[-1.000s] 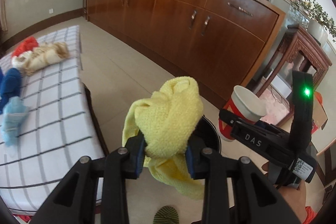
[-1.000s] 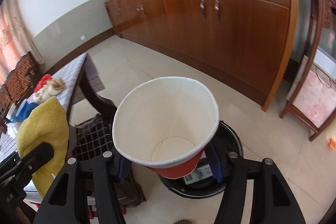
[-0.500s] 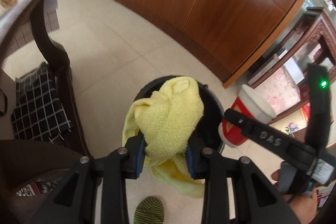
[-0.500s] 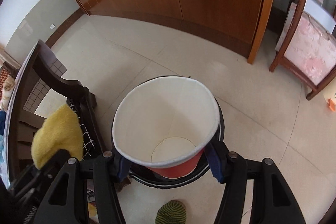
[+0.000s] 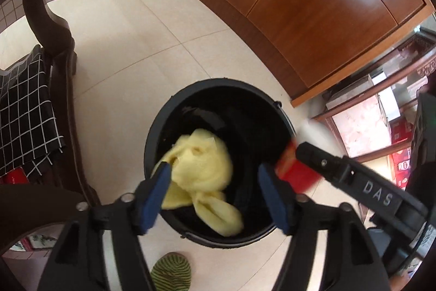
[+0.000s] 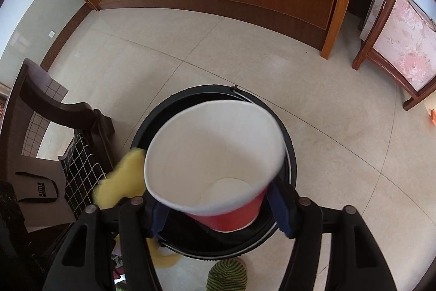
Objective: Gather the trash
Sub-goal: 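Open both tools to drop the towel and cup into the bin, then move both open tools back over the items on the table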
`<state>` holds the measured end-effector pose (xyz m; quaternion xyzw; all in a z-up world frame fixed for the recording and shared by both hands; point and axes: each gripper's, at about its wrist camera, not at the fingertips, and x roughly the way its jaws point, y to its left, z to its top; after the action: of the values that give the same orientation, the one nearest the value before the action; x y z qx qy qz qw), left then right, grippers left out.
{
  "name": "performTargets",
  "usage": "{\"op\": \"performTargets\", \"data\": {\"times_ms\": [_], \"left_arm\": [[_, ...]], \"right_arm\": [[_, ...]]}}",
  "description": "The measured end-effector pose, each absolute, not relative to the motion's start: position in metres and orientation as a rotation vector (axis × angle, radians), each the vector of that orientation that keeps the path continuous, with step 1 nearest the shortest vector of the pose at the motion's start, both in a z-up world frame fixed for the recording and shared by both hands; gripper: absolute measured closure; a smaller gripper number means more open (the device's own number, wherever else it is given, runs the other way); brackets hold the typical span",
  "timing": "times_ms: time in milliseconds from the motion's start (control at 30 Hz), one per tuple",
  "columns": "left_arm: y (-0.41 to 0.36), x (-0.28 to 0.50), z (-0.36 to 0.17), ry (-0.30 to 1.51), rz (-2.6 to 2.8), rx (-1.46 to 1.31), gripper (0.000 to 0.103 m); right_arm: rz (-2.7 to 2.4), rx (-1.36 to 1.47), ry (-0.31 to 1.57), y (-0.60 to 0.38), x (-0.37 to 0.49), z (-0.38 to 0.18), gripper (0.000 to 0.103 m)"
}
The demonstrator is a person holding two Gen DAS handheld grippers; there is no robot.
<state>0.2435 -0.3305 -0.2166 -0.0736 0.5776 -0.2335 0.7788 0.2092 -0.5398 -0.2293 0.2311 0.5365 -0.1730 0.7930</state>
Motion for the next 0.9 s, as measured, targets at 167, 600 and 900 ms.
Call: {"op": "performTargets", "data": {"times_ms": [167, 600, 900], "left_arm": [[-0.325, 0.24, -0.202, 1.17, -0.475, -0.13, 0.033], [-0.28, 0.21, -0.107, 0.916, -0.443, -0.037, 0.033], [-0.195, 0.188, -0.05, 0.765, -0.371, -0.057, 0.033]], "right_arm": [[-0.435, 0.5, 1.112, -0.546, 0.205, -0.22, 0.024], [-0.422, 0.416, 0.908, -0.508, 0.174, -0.15, 0.024], [-0.273, 0.334, 0.82, -0.435, 0.163, -0.113, 0.024]]}}
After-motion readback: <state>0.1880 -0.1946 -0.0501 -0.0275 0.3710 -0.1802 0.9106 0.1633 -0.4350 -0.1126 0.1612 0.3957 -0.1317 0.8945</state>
